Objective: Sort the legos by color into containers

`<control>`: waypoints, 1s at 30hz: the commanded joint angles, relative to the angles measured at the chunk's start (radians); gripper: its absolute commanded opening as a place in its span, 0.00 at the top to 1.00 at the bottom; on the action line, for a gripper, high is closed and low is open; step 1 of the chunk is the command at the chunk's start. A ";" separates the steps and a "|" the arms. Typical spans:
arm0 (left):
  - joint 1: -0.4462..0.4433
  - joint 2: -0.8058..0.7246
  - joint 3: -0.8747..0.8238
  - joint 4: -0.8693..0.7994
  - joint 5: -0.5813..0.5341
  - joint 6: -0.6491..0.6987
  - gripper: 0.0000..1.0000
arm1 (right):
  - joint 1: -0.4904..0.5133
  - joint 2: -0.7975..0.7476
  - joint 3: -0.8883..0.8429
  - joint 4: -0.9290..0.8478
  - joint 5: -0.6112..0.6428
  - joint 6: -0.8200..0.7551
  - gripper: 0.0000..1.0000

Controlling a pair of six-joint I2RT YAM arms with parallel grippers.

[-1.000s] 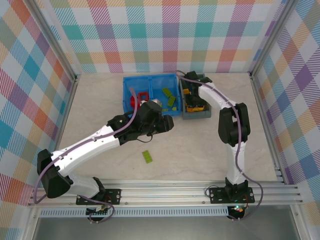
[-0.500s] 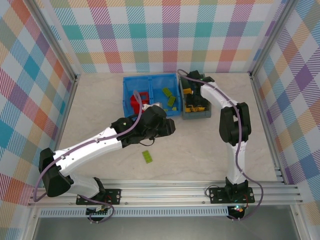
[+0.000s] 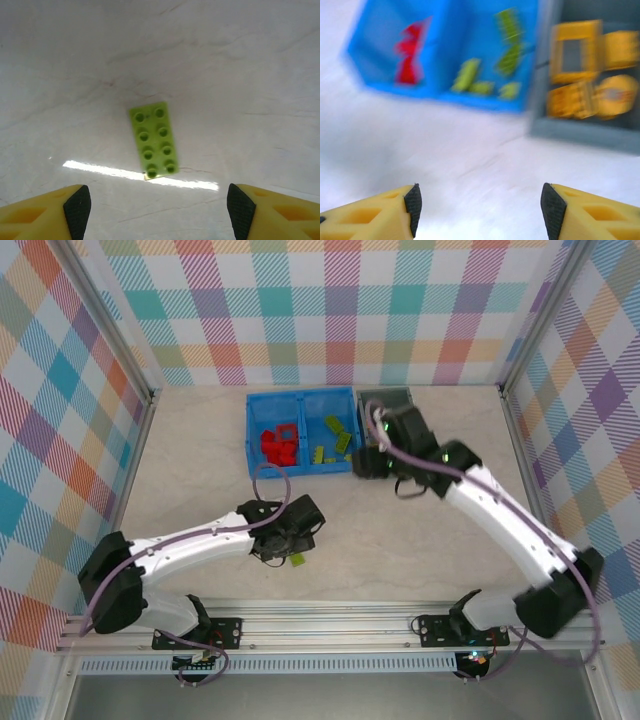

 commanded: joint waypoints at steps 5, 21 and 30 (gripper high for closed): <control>0.003 0.165 0.003 0.043 0.043 -0.034 0.26 | 0.235 -0.272 -0.299 -0.003 -0.067 0.211 0.35; 0.076 0.294 -0.031 0.161 0.103 -0.017 0.49 | 0.302 -0.406 -0.322 -0.132 -0.012 0.308 0.36; 0.102 0.316 -0.055 0.215 0.126 0.018 0.61 | 0.306 -0.391 -0.324 -0.109 -0.016 0.316 0.36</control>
